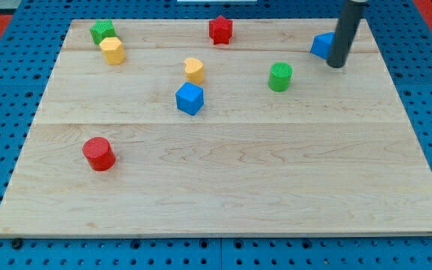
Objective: Move the blue triangle right to the red star
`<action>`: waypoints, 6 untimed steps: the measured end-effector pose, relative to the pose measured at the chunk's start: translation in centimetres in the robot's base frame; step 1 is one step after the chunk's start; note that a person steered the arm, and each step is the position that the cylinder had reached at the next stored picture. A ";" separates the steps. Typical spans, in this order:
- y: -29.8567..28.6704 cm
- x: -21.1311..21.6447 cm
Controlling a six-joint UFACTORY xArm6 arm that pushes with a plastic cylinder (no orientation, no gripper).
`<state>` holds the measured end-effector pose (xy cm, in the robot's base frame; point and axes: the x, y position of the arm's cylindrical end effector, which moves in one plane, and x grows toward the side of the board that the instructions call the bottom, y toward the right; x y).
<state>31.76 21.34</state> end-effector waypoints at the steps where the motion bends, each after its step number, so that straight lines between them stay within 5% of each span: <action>1: 0.1 -4.1; 2: -0.3 -8.4; 4: 3.5 -3.7; 6: -5.0 -6.2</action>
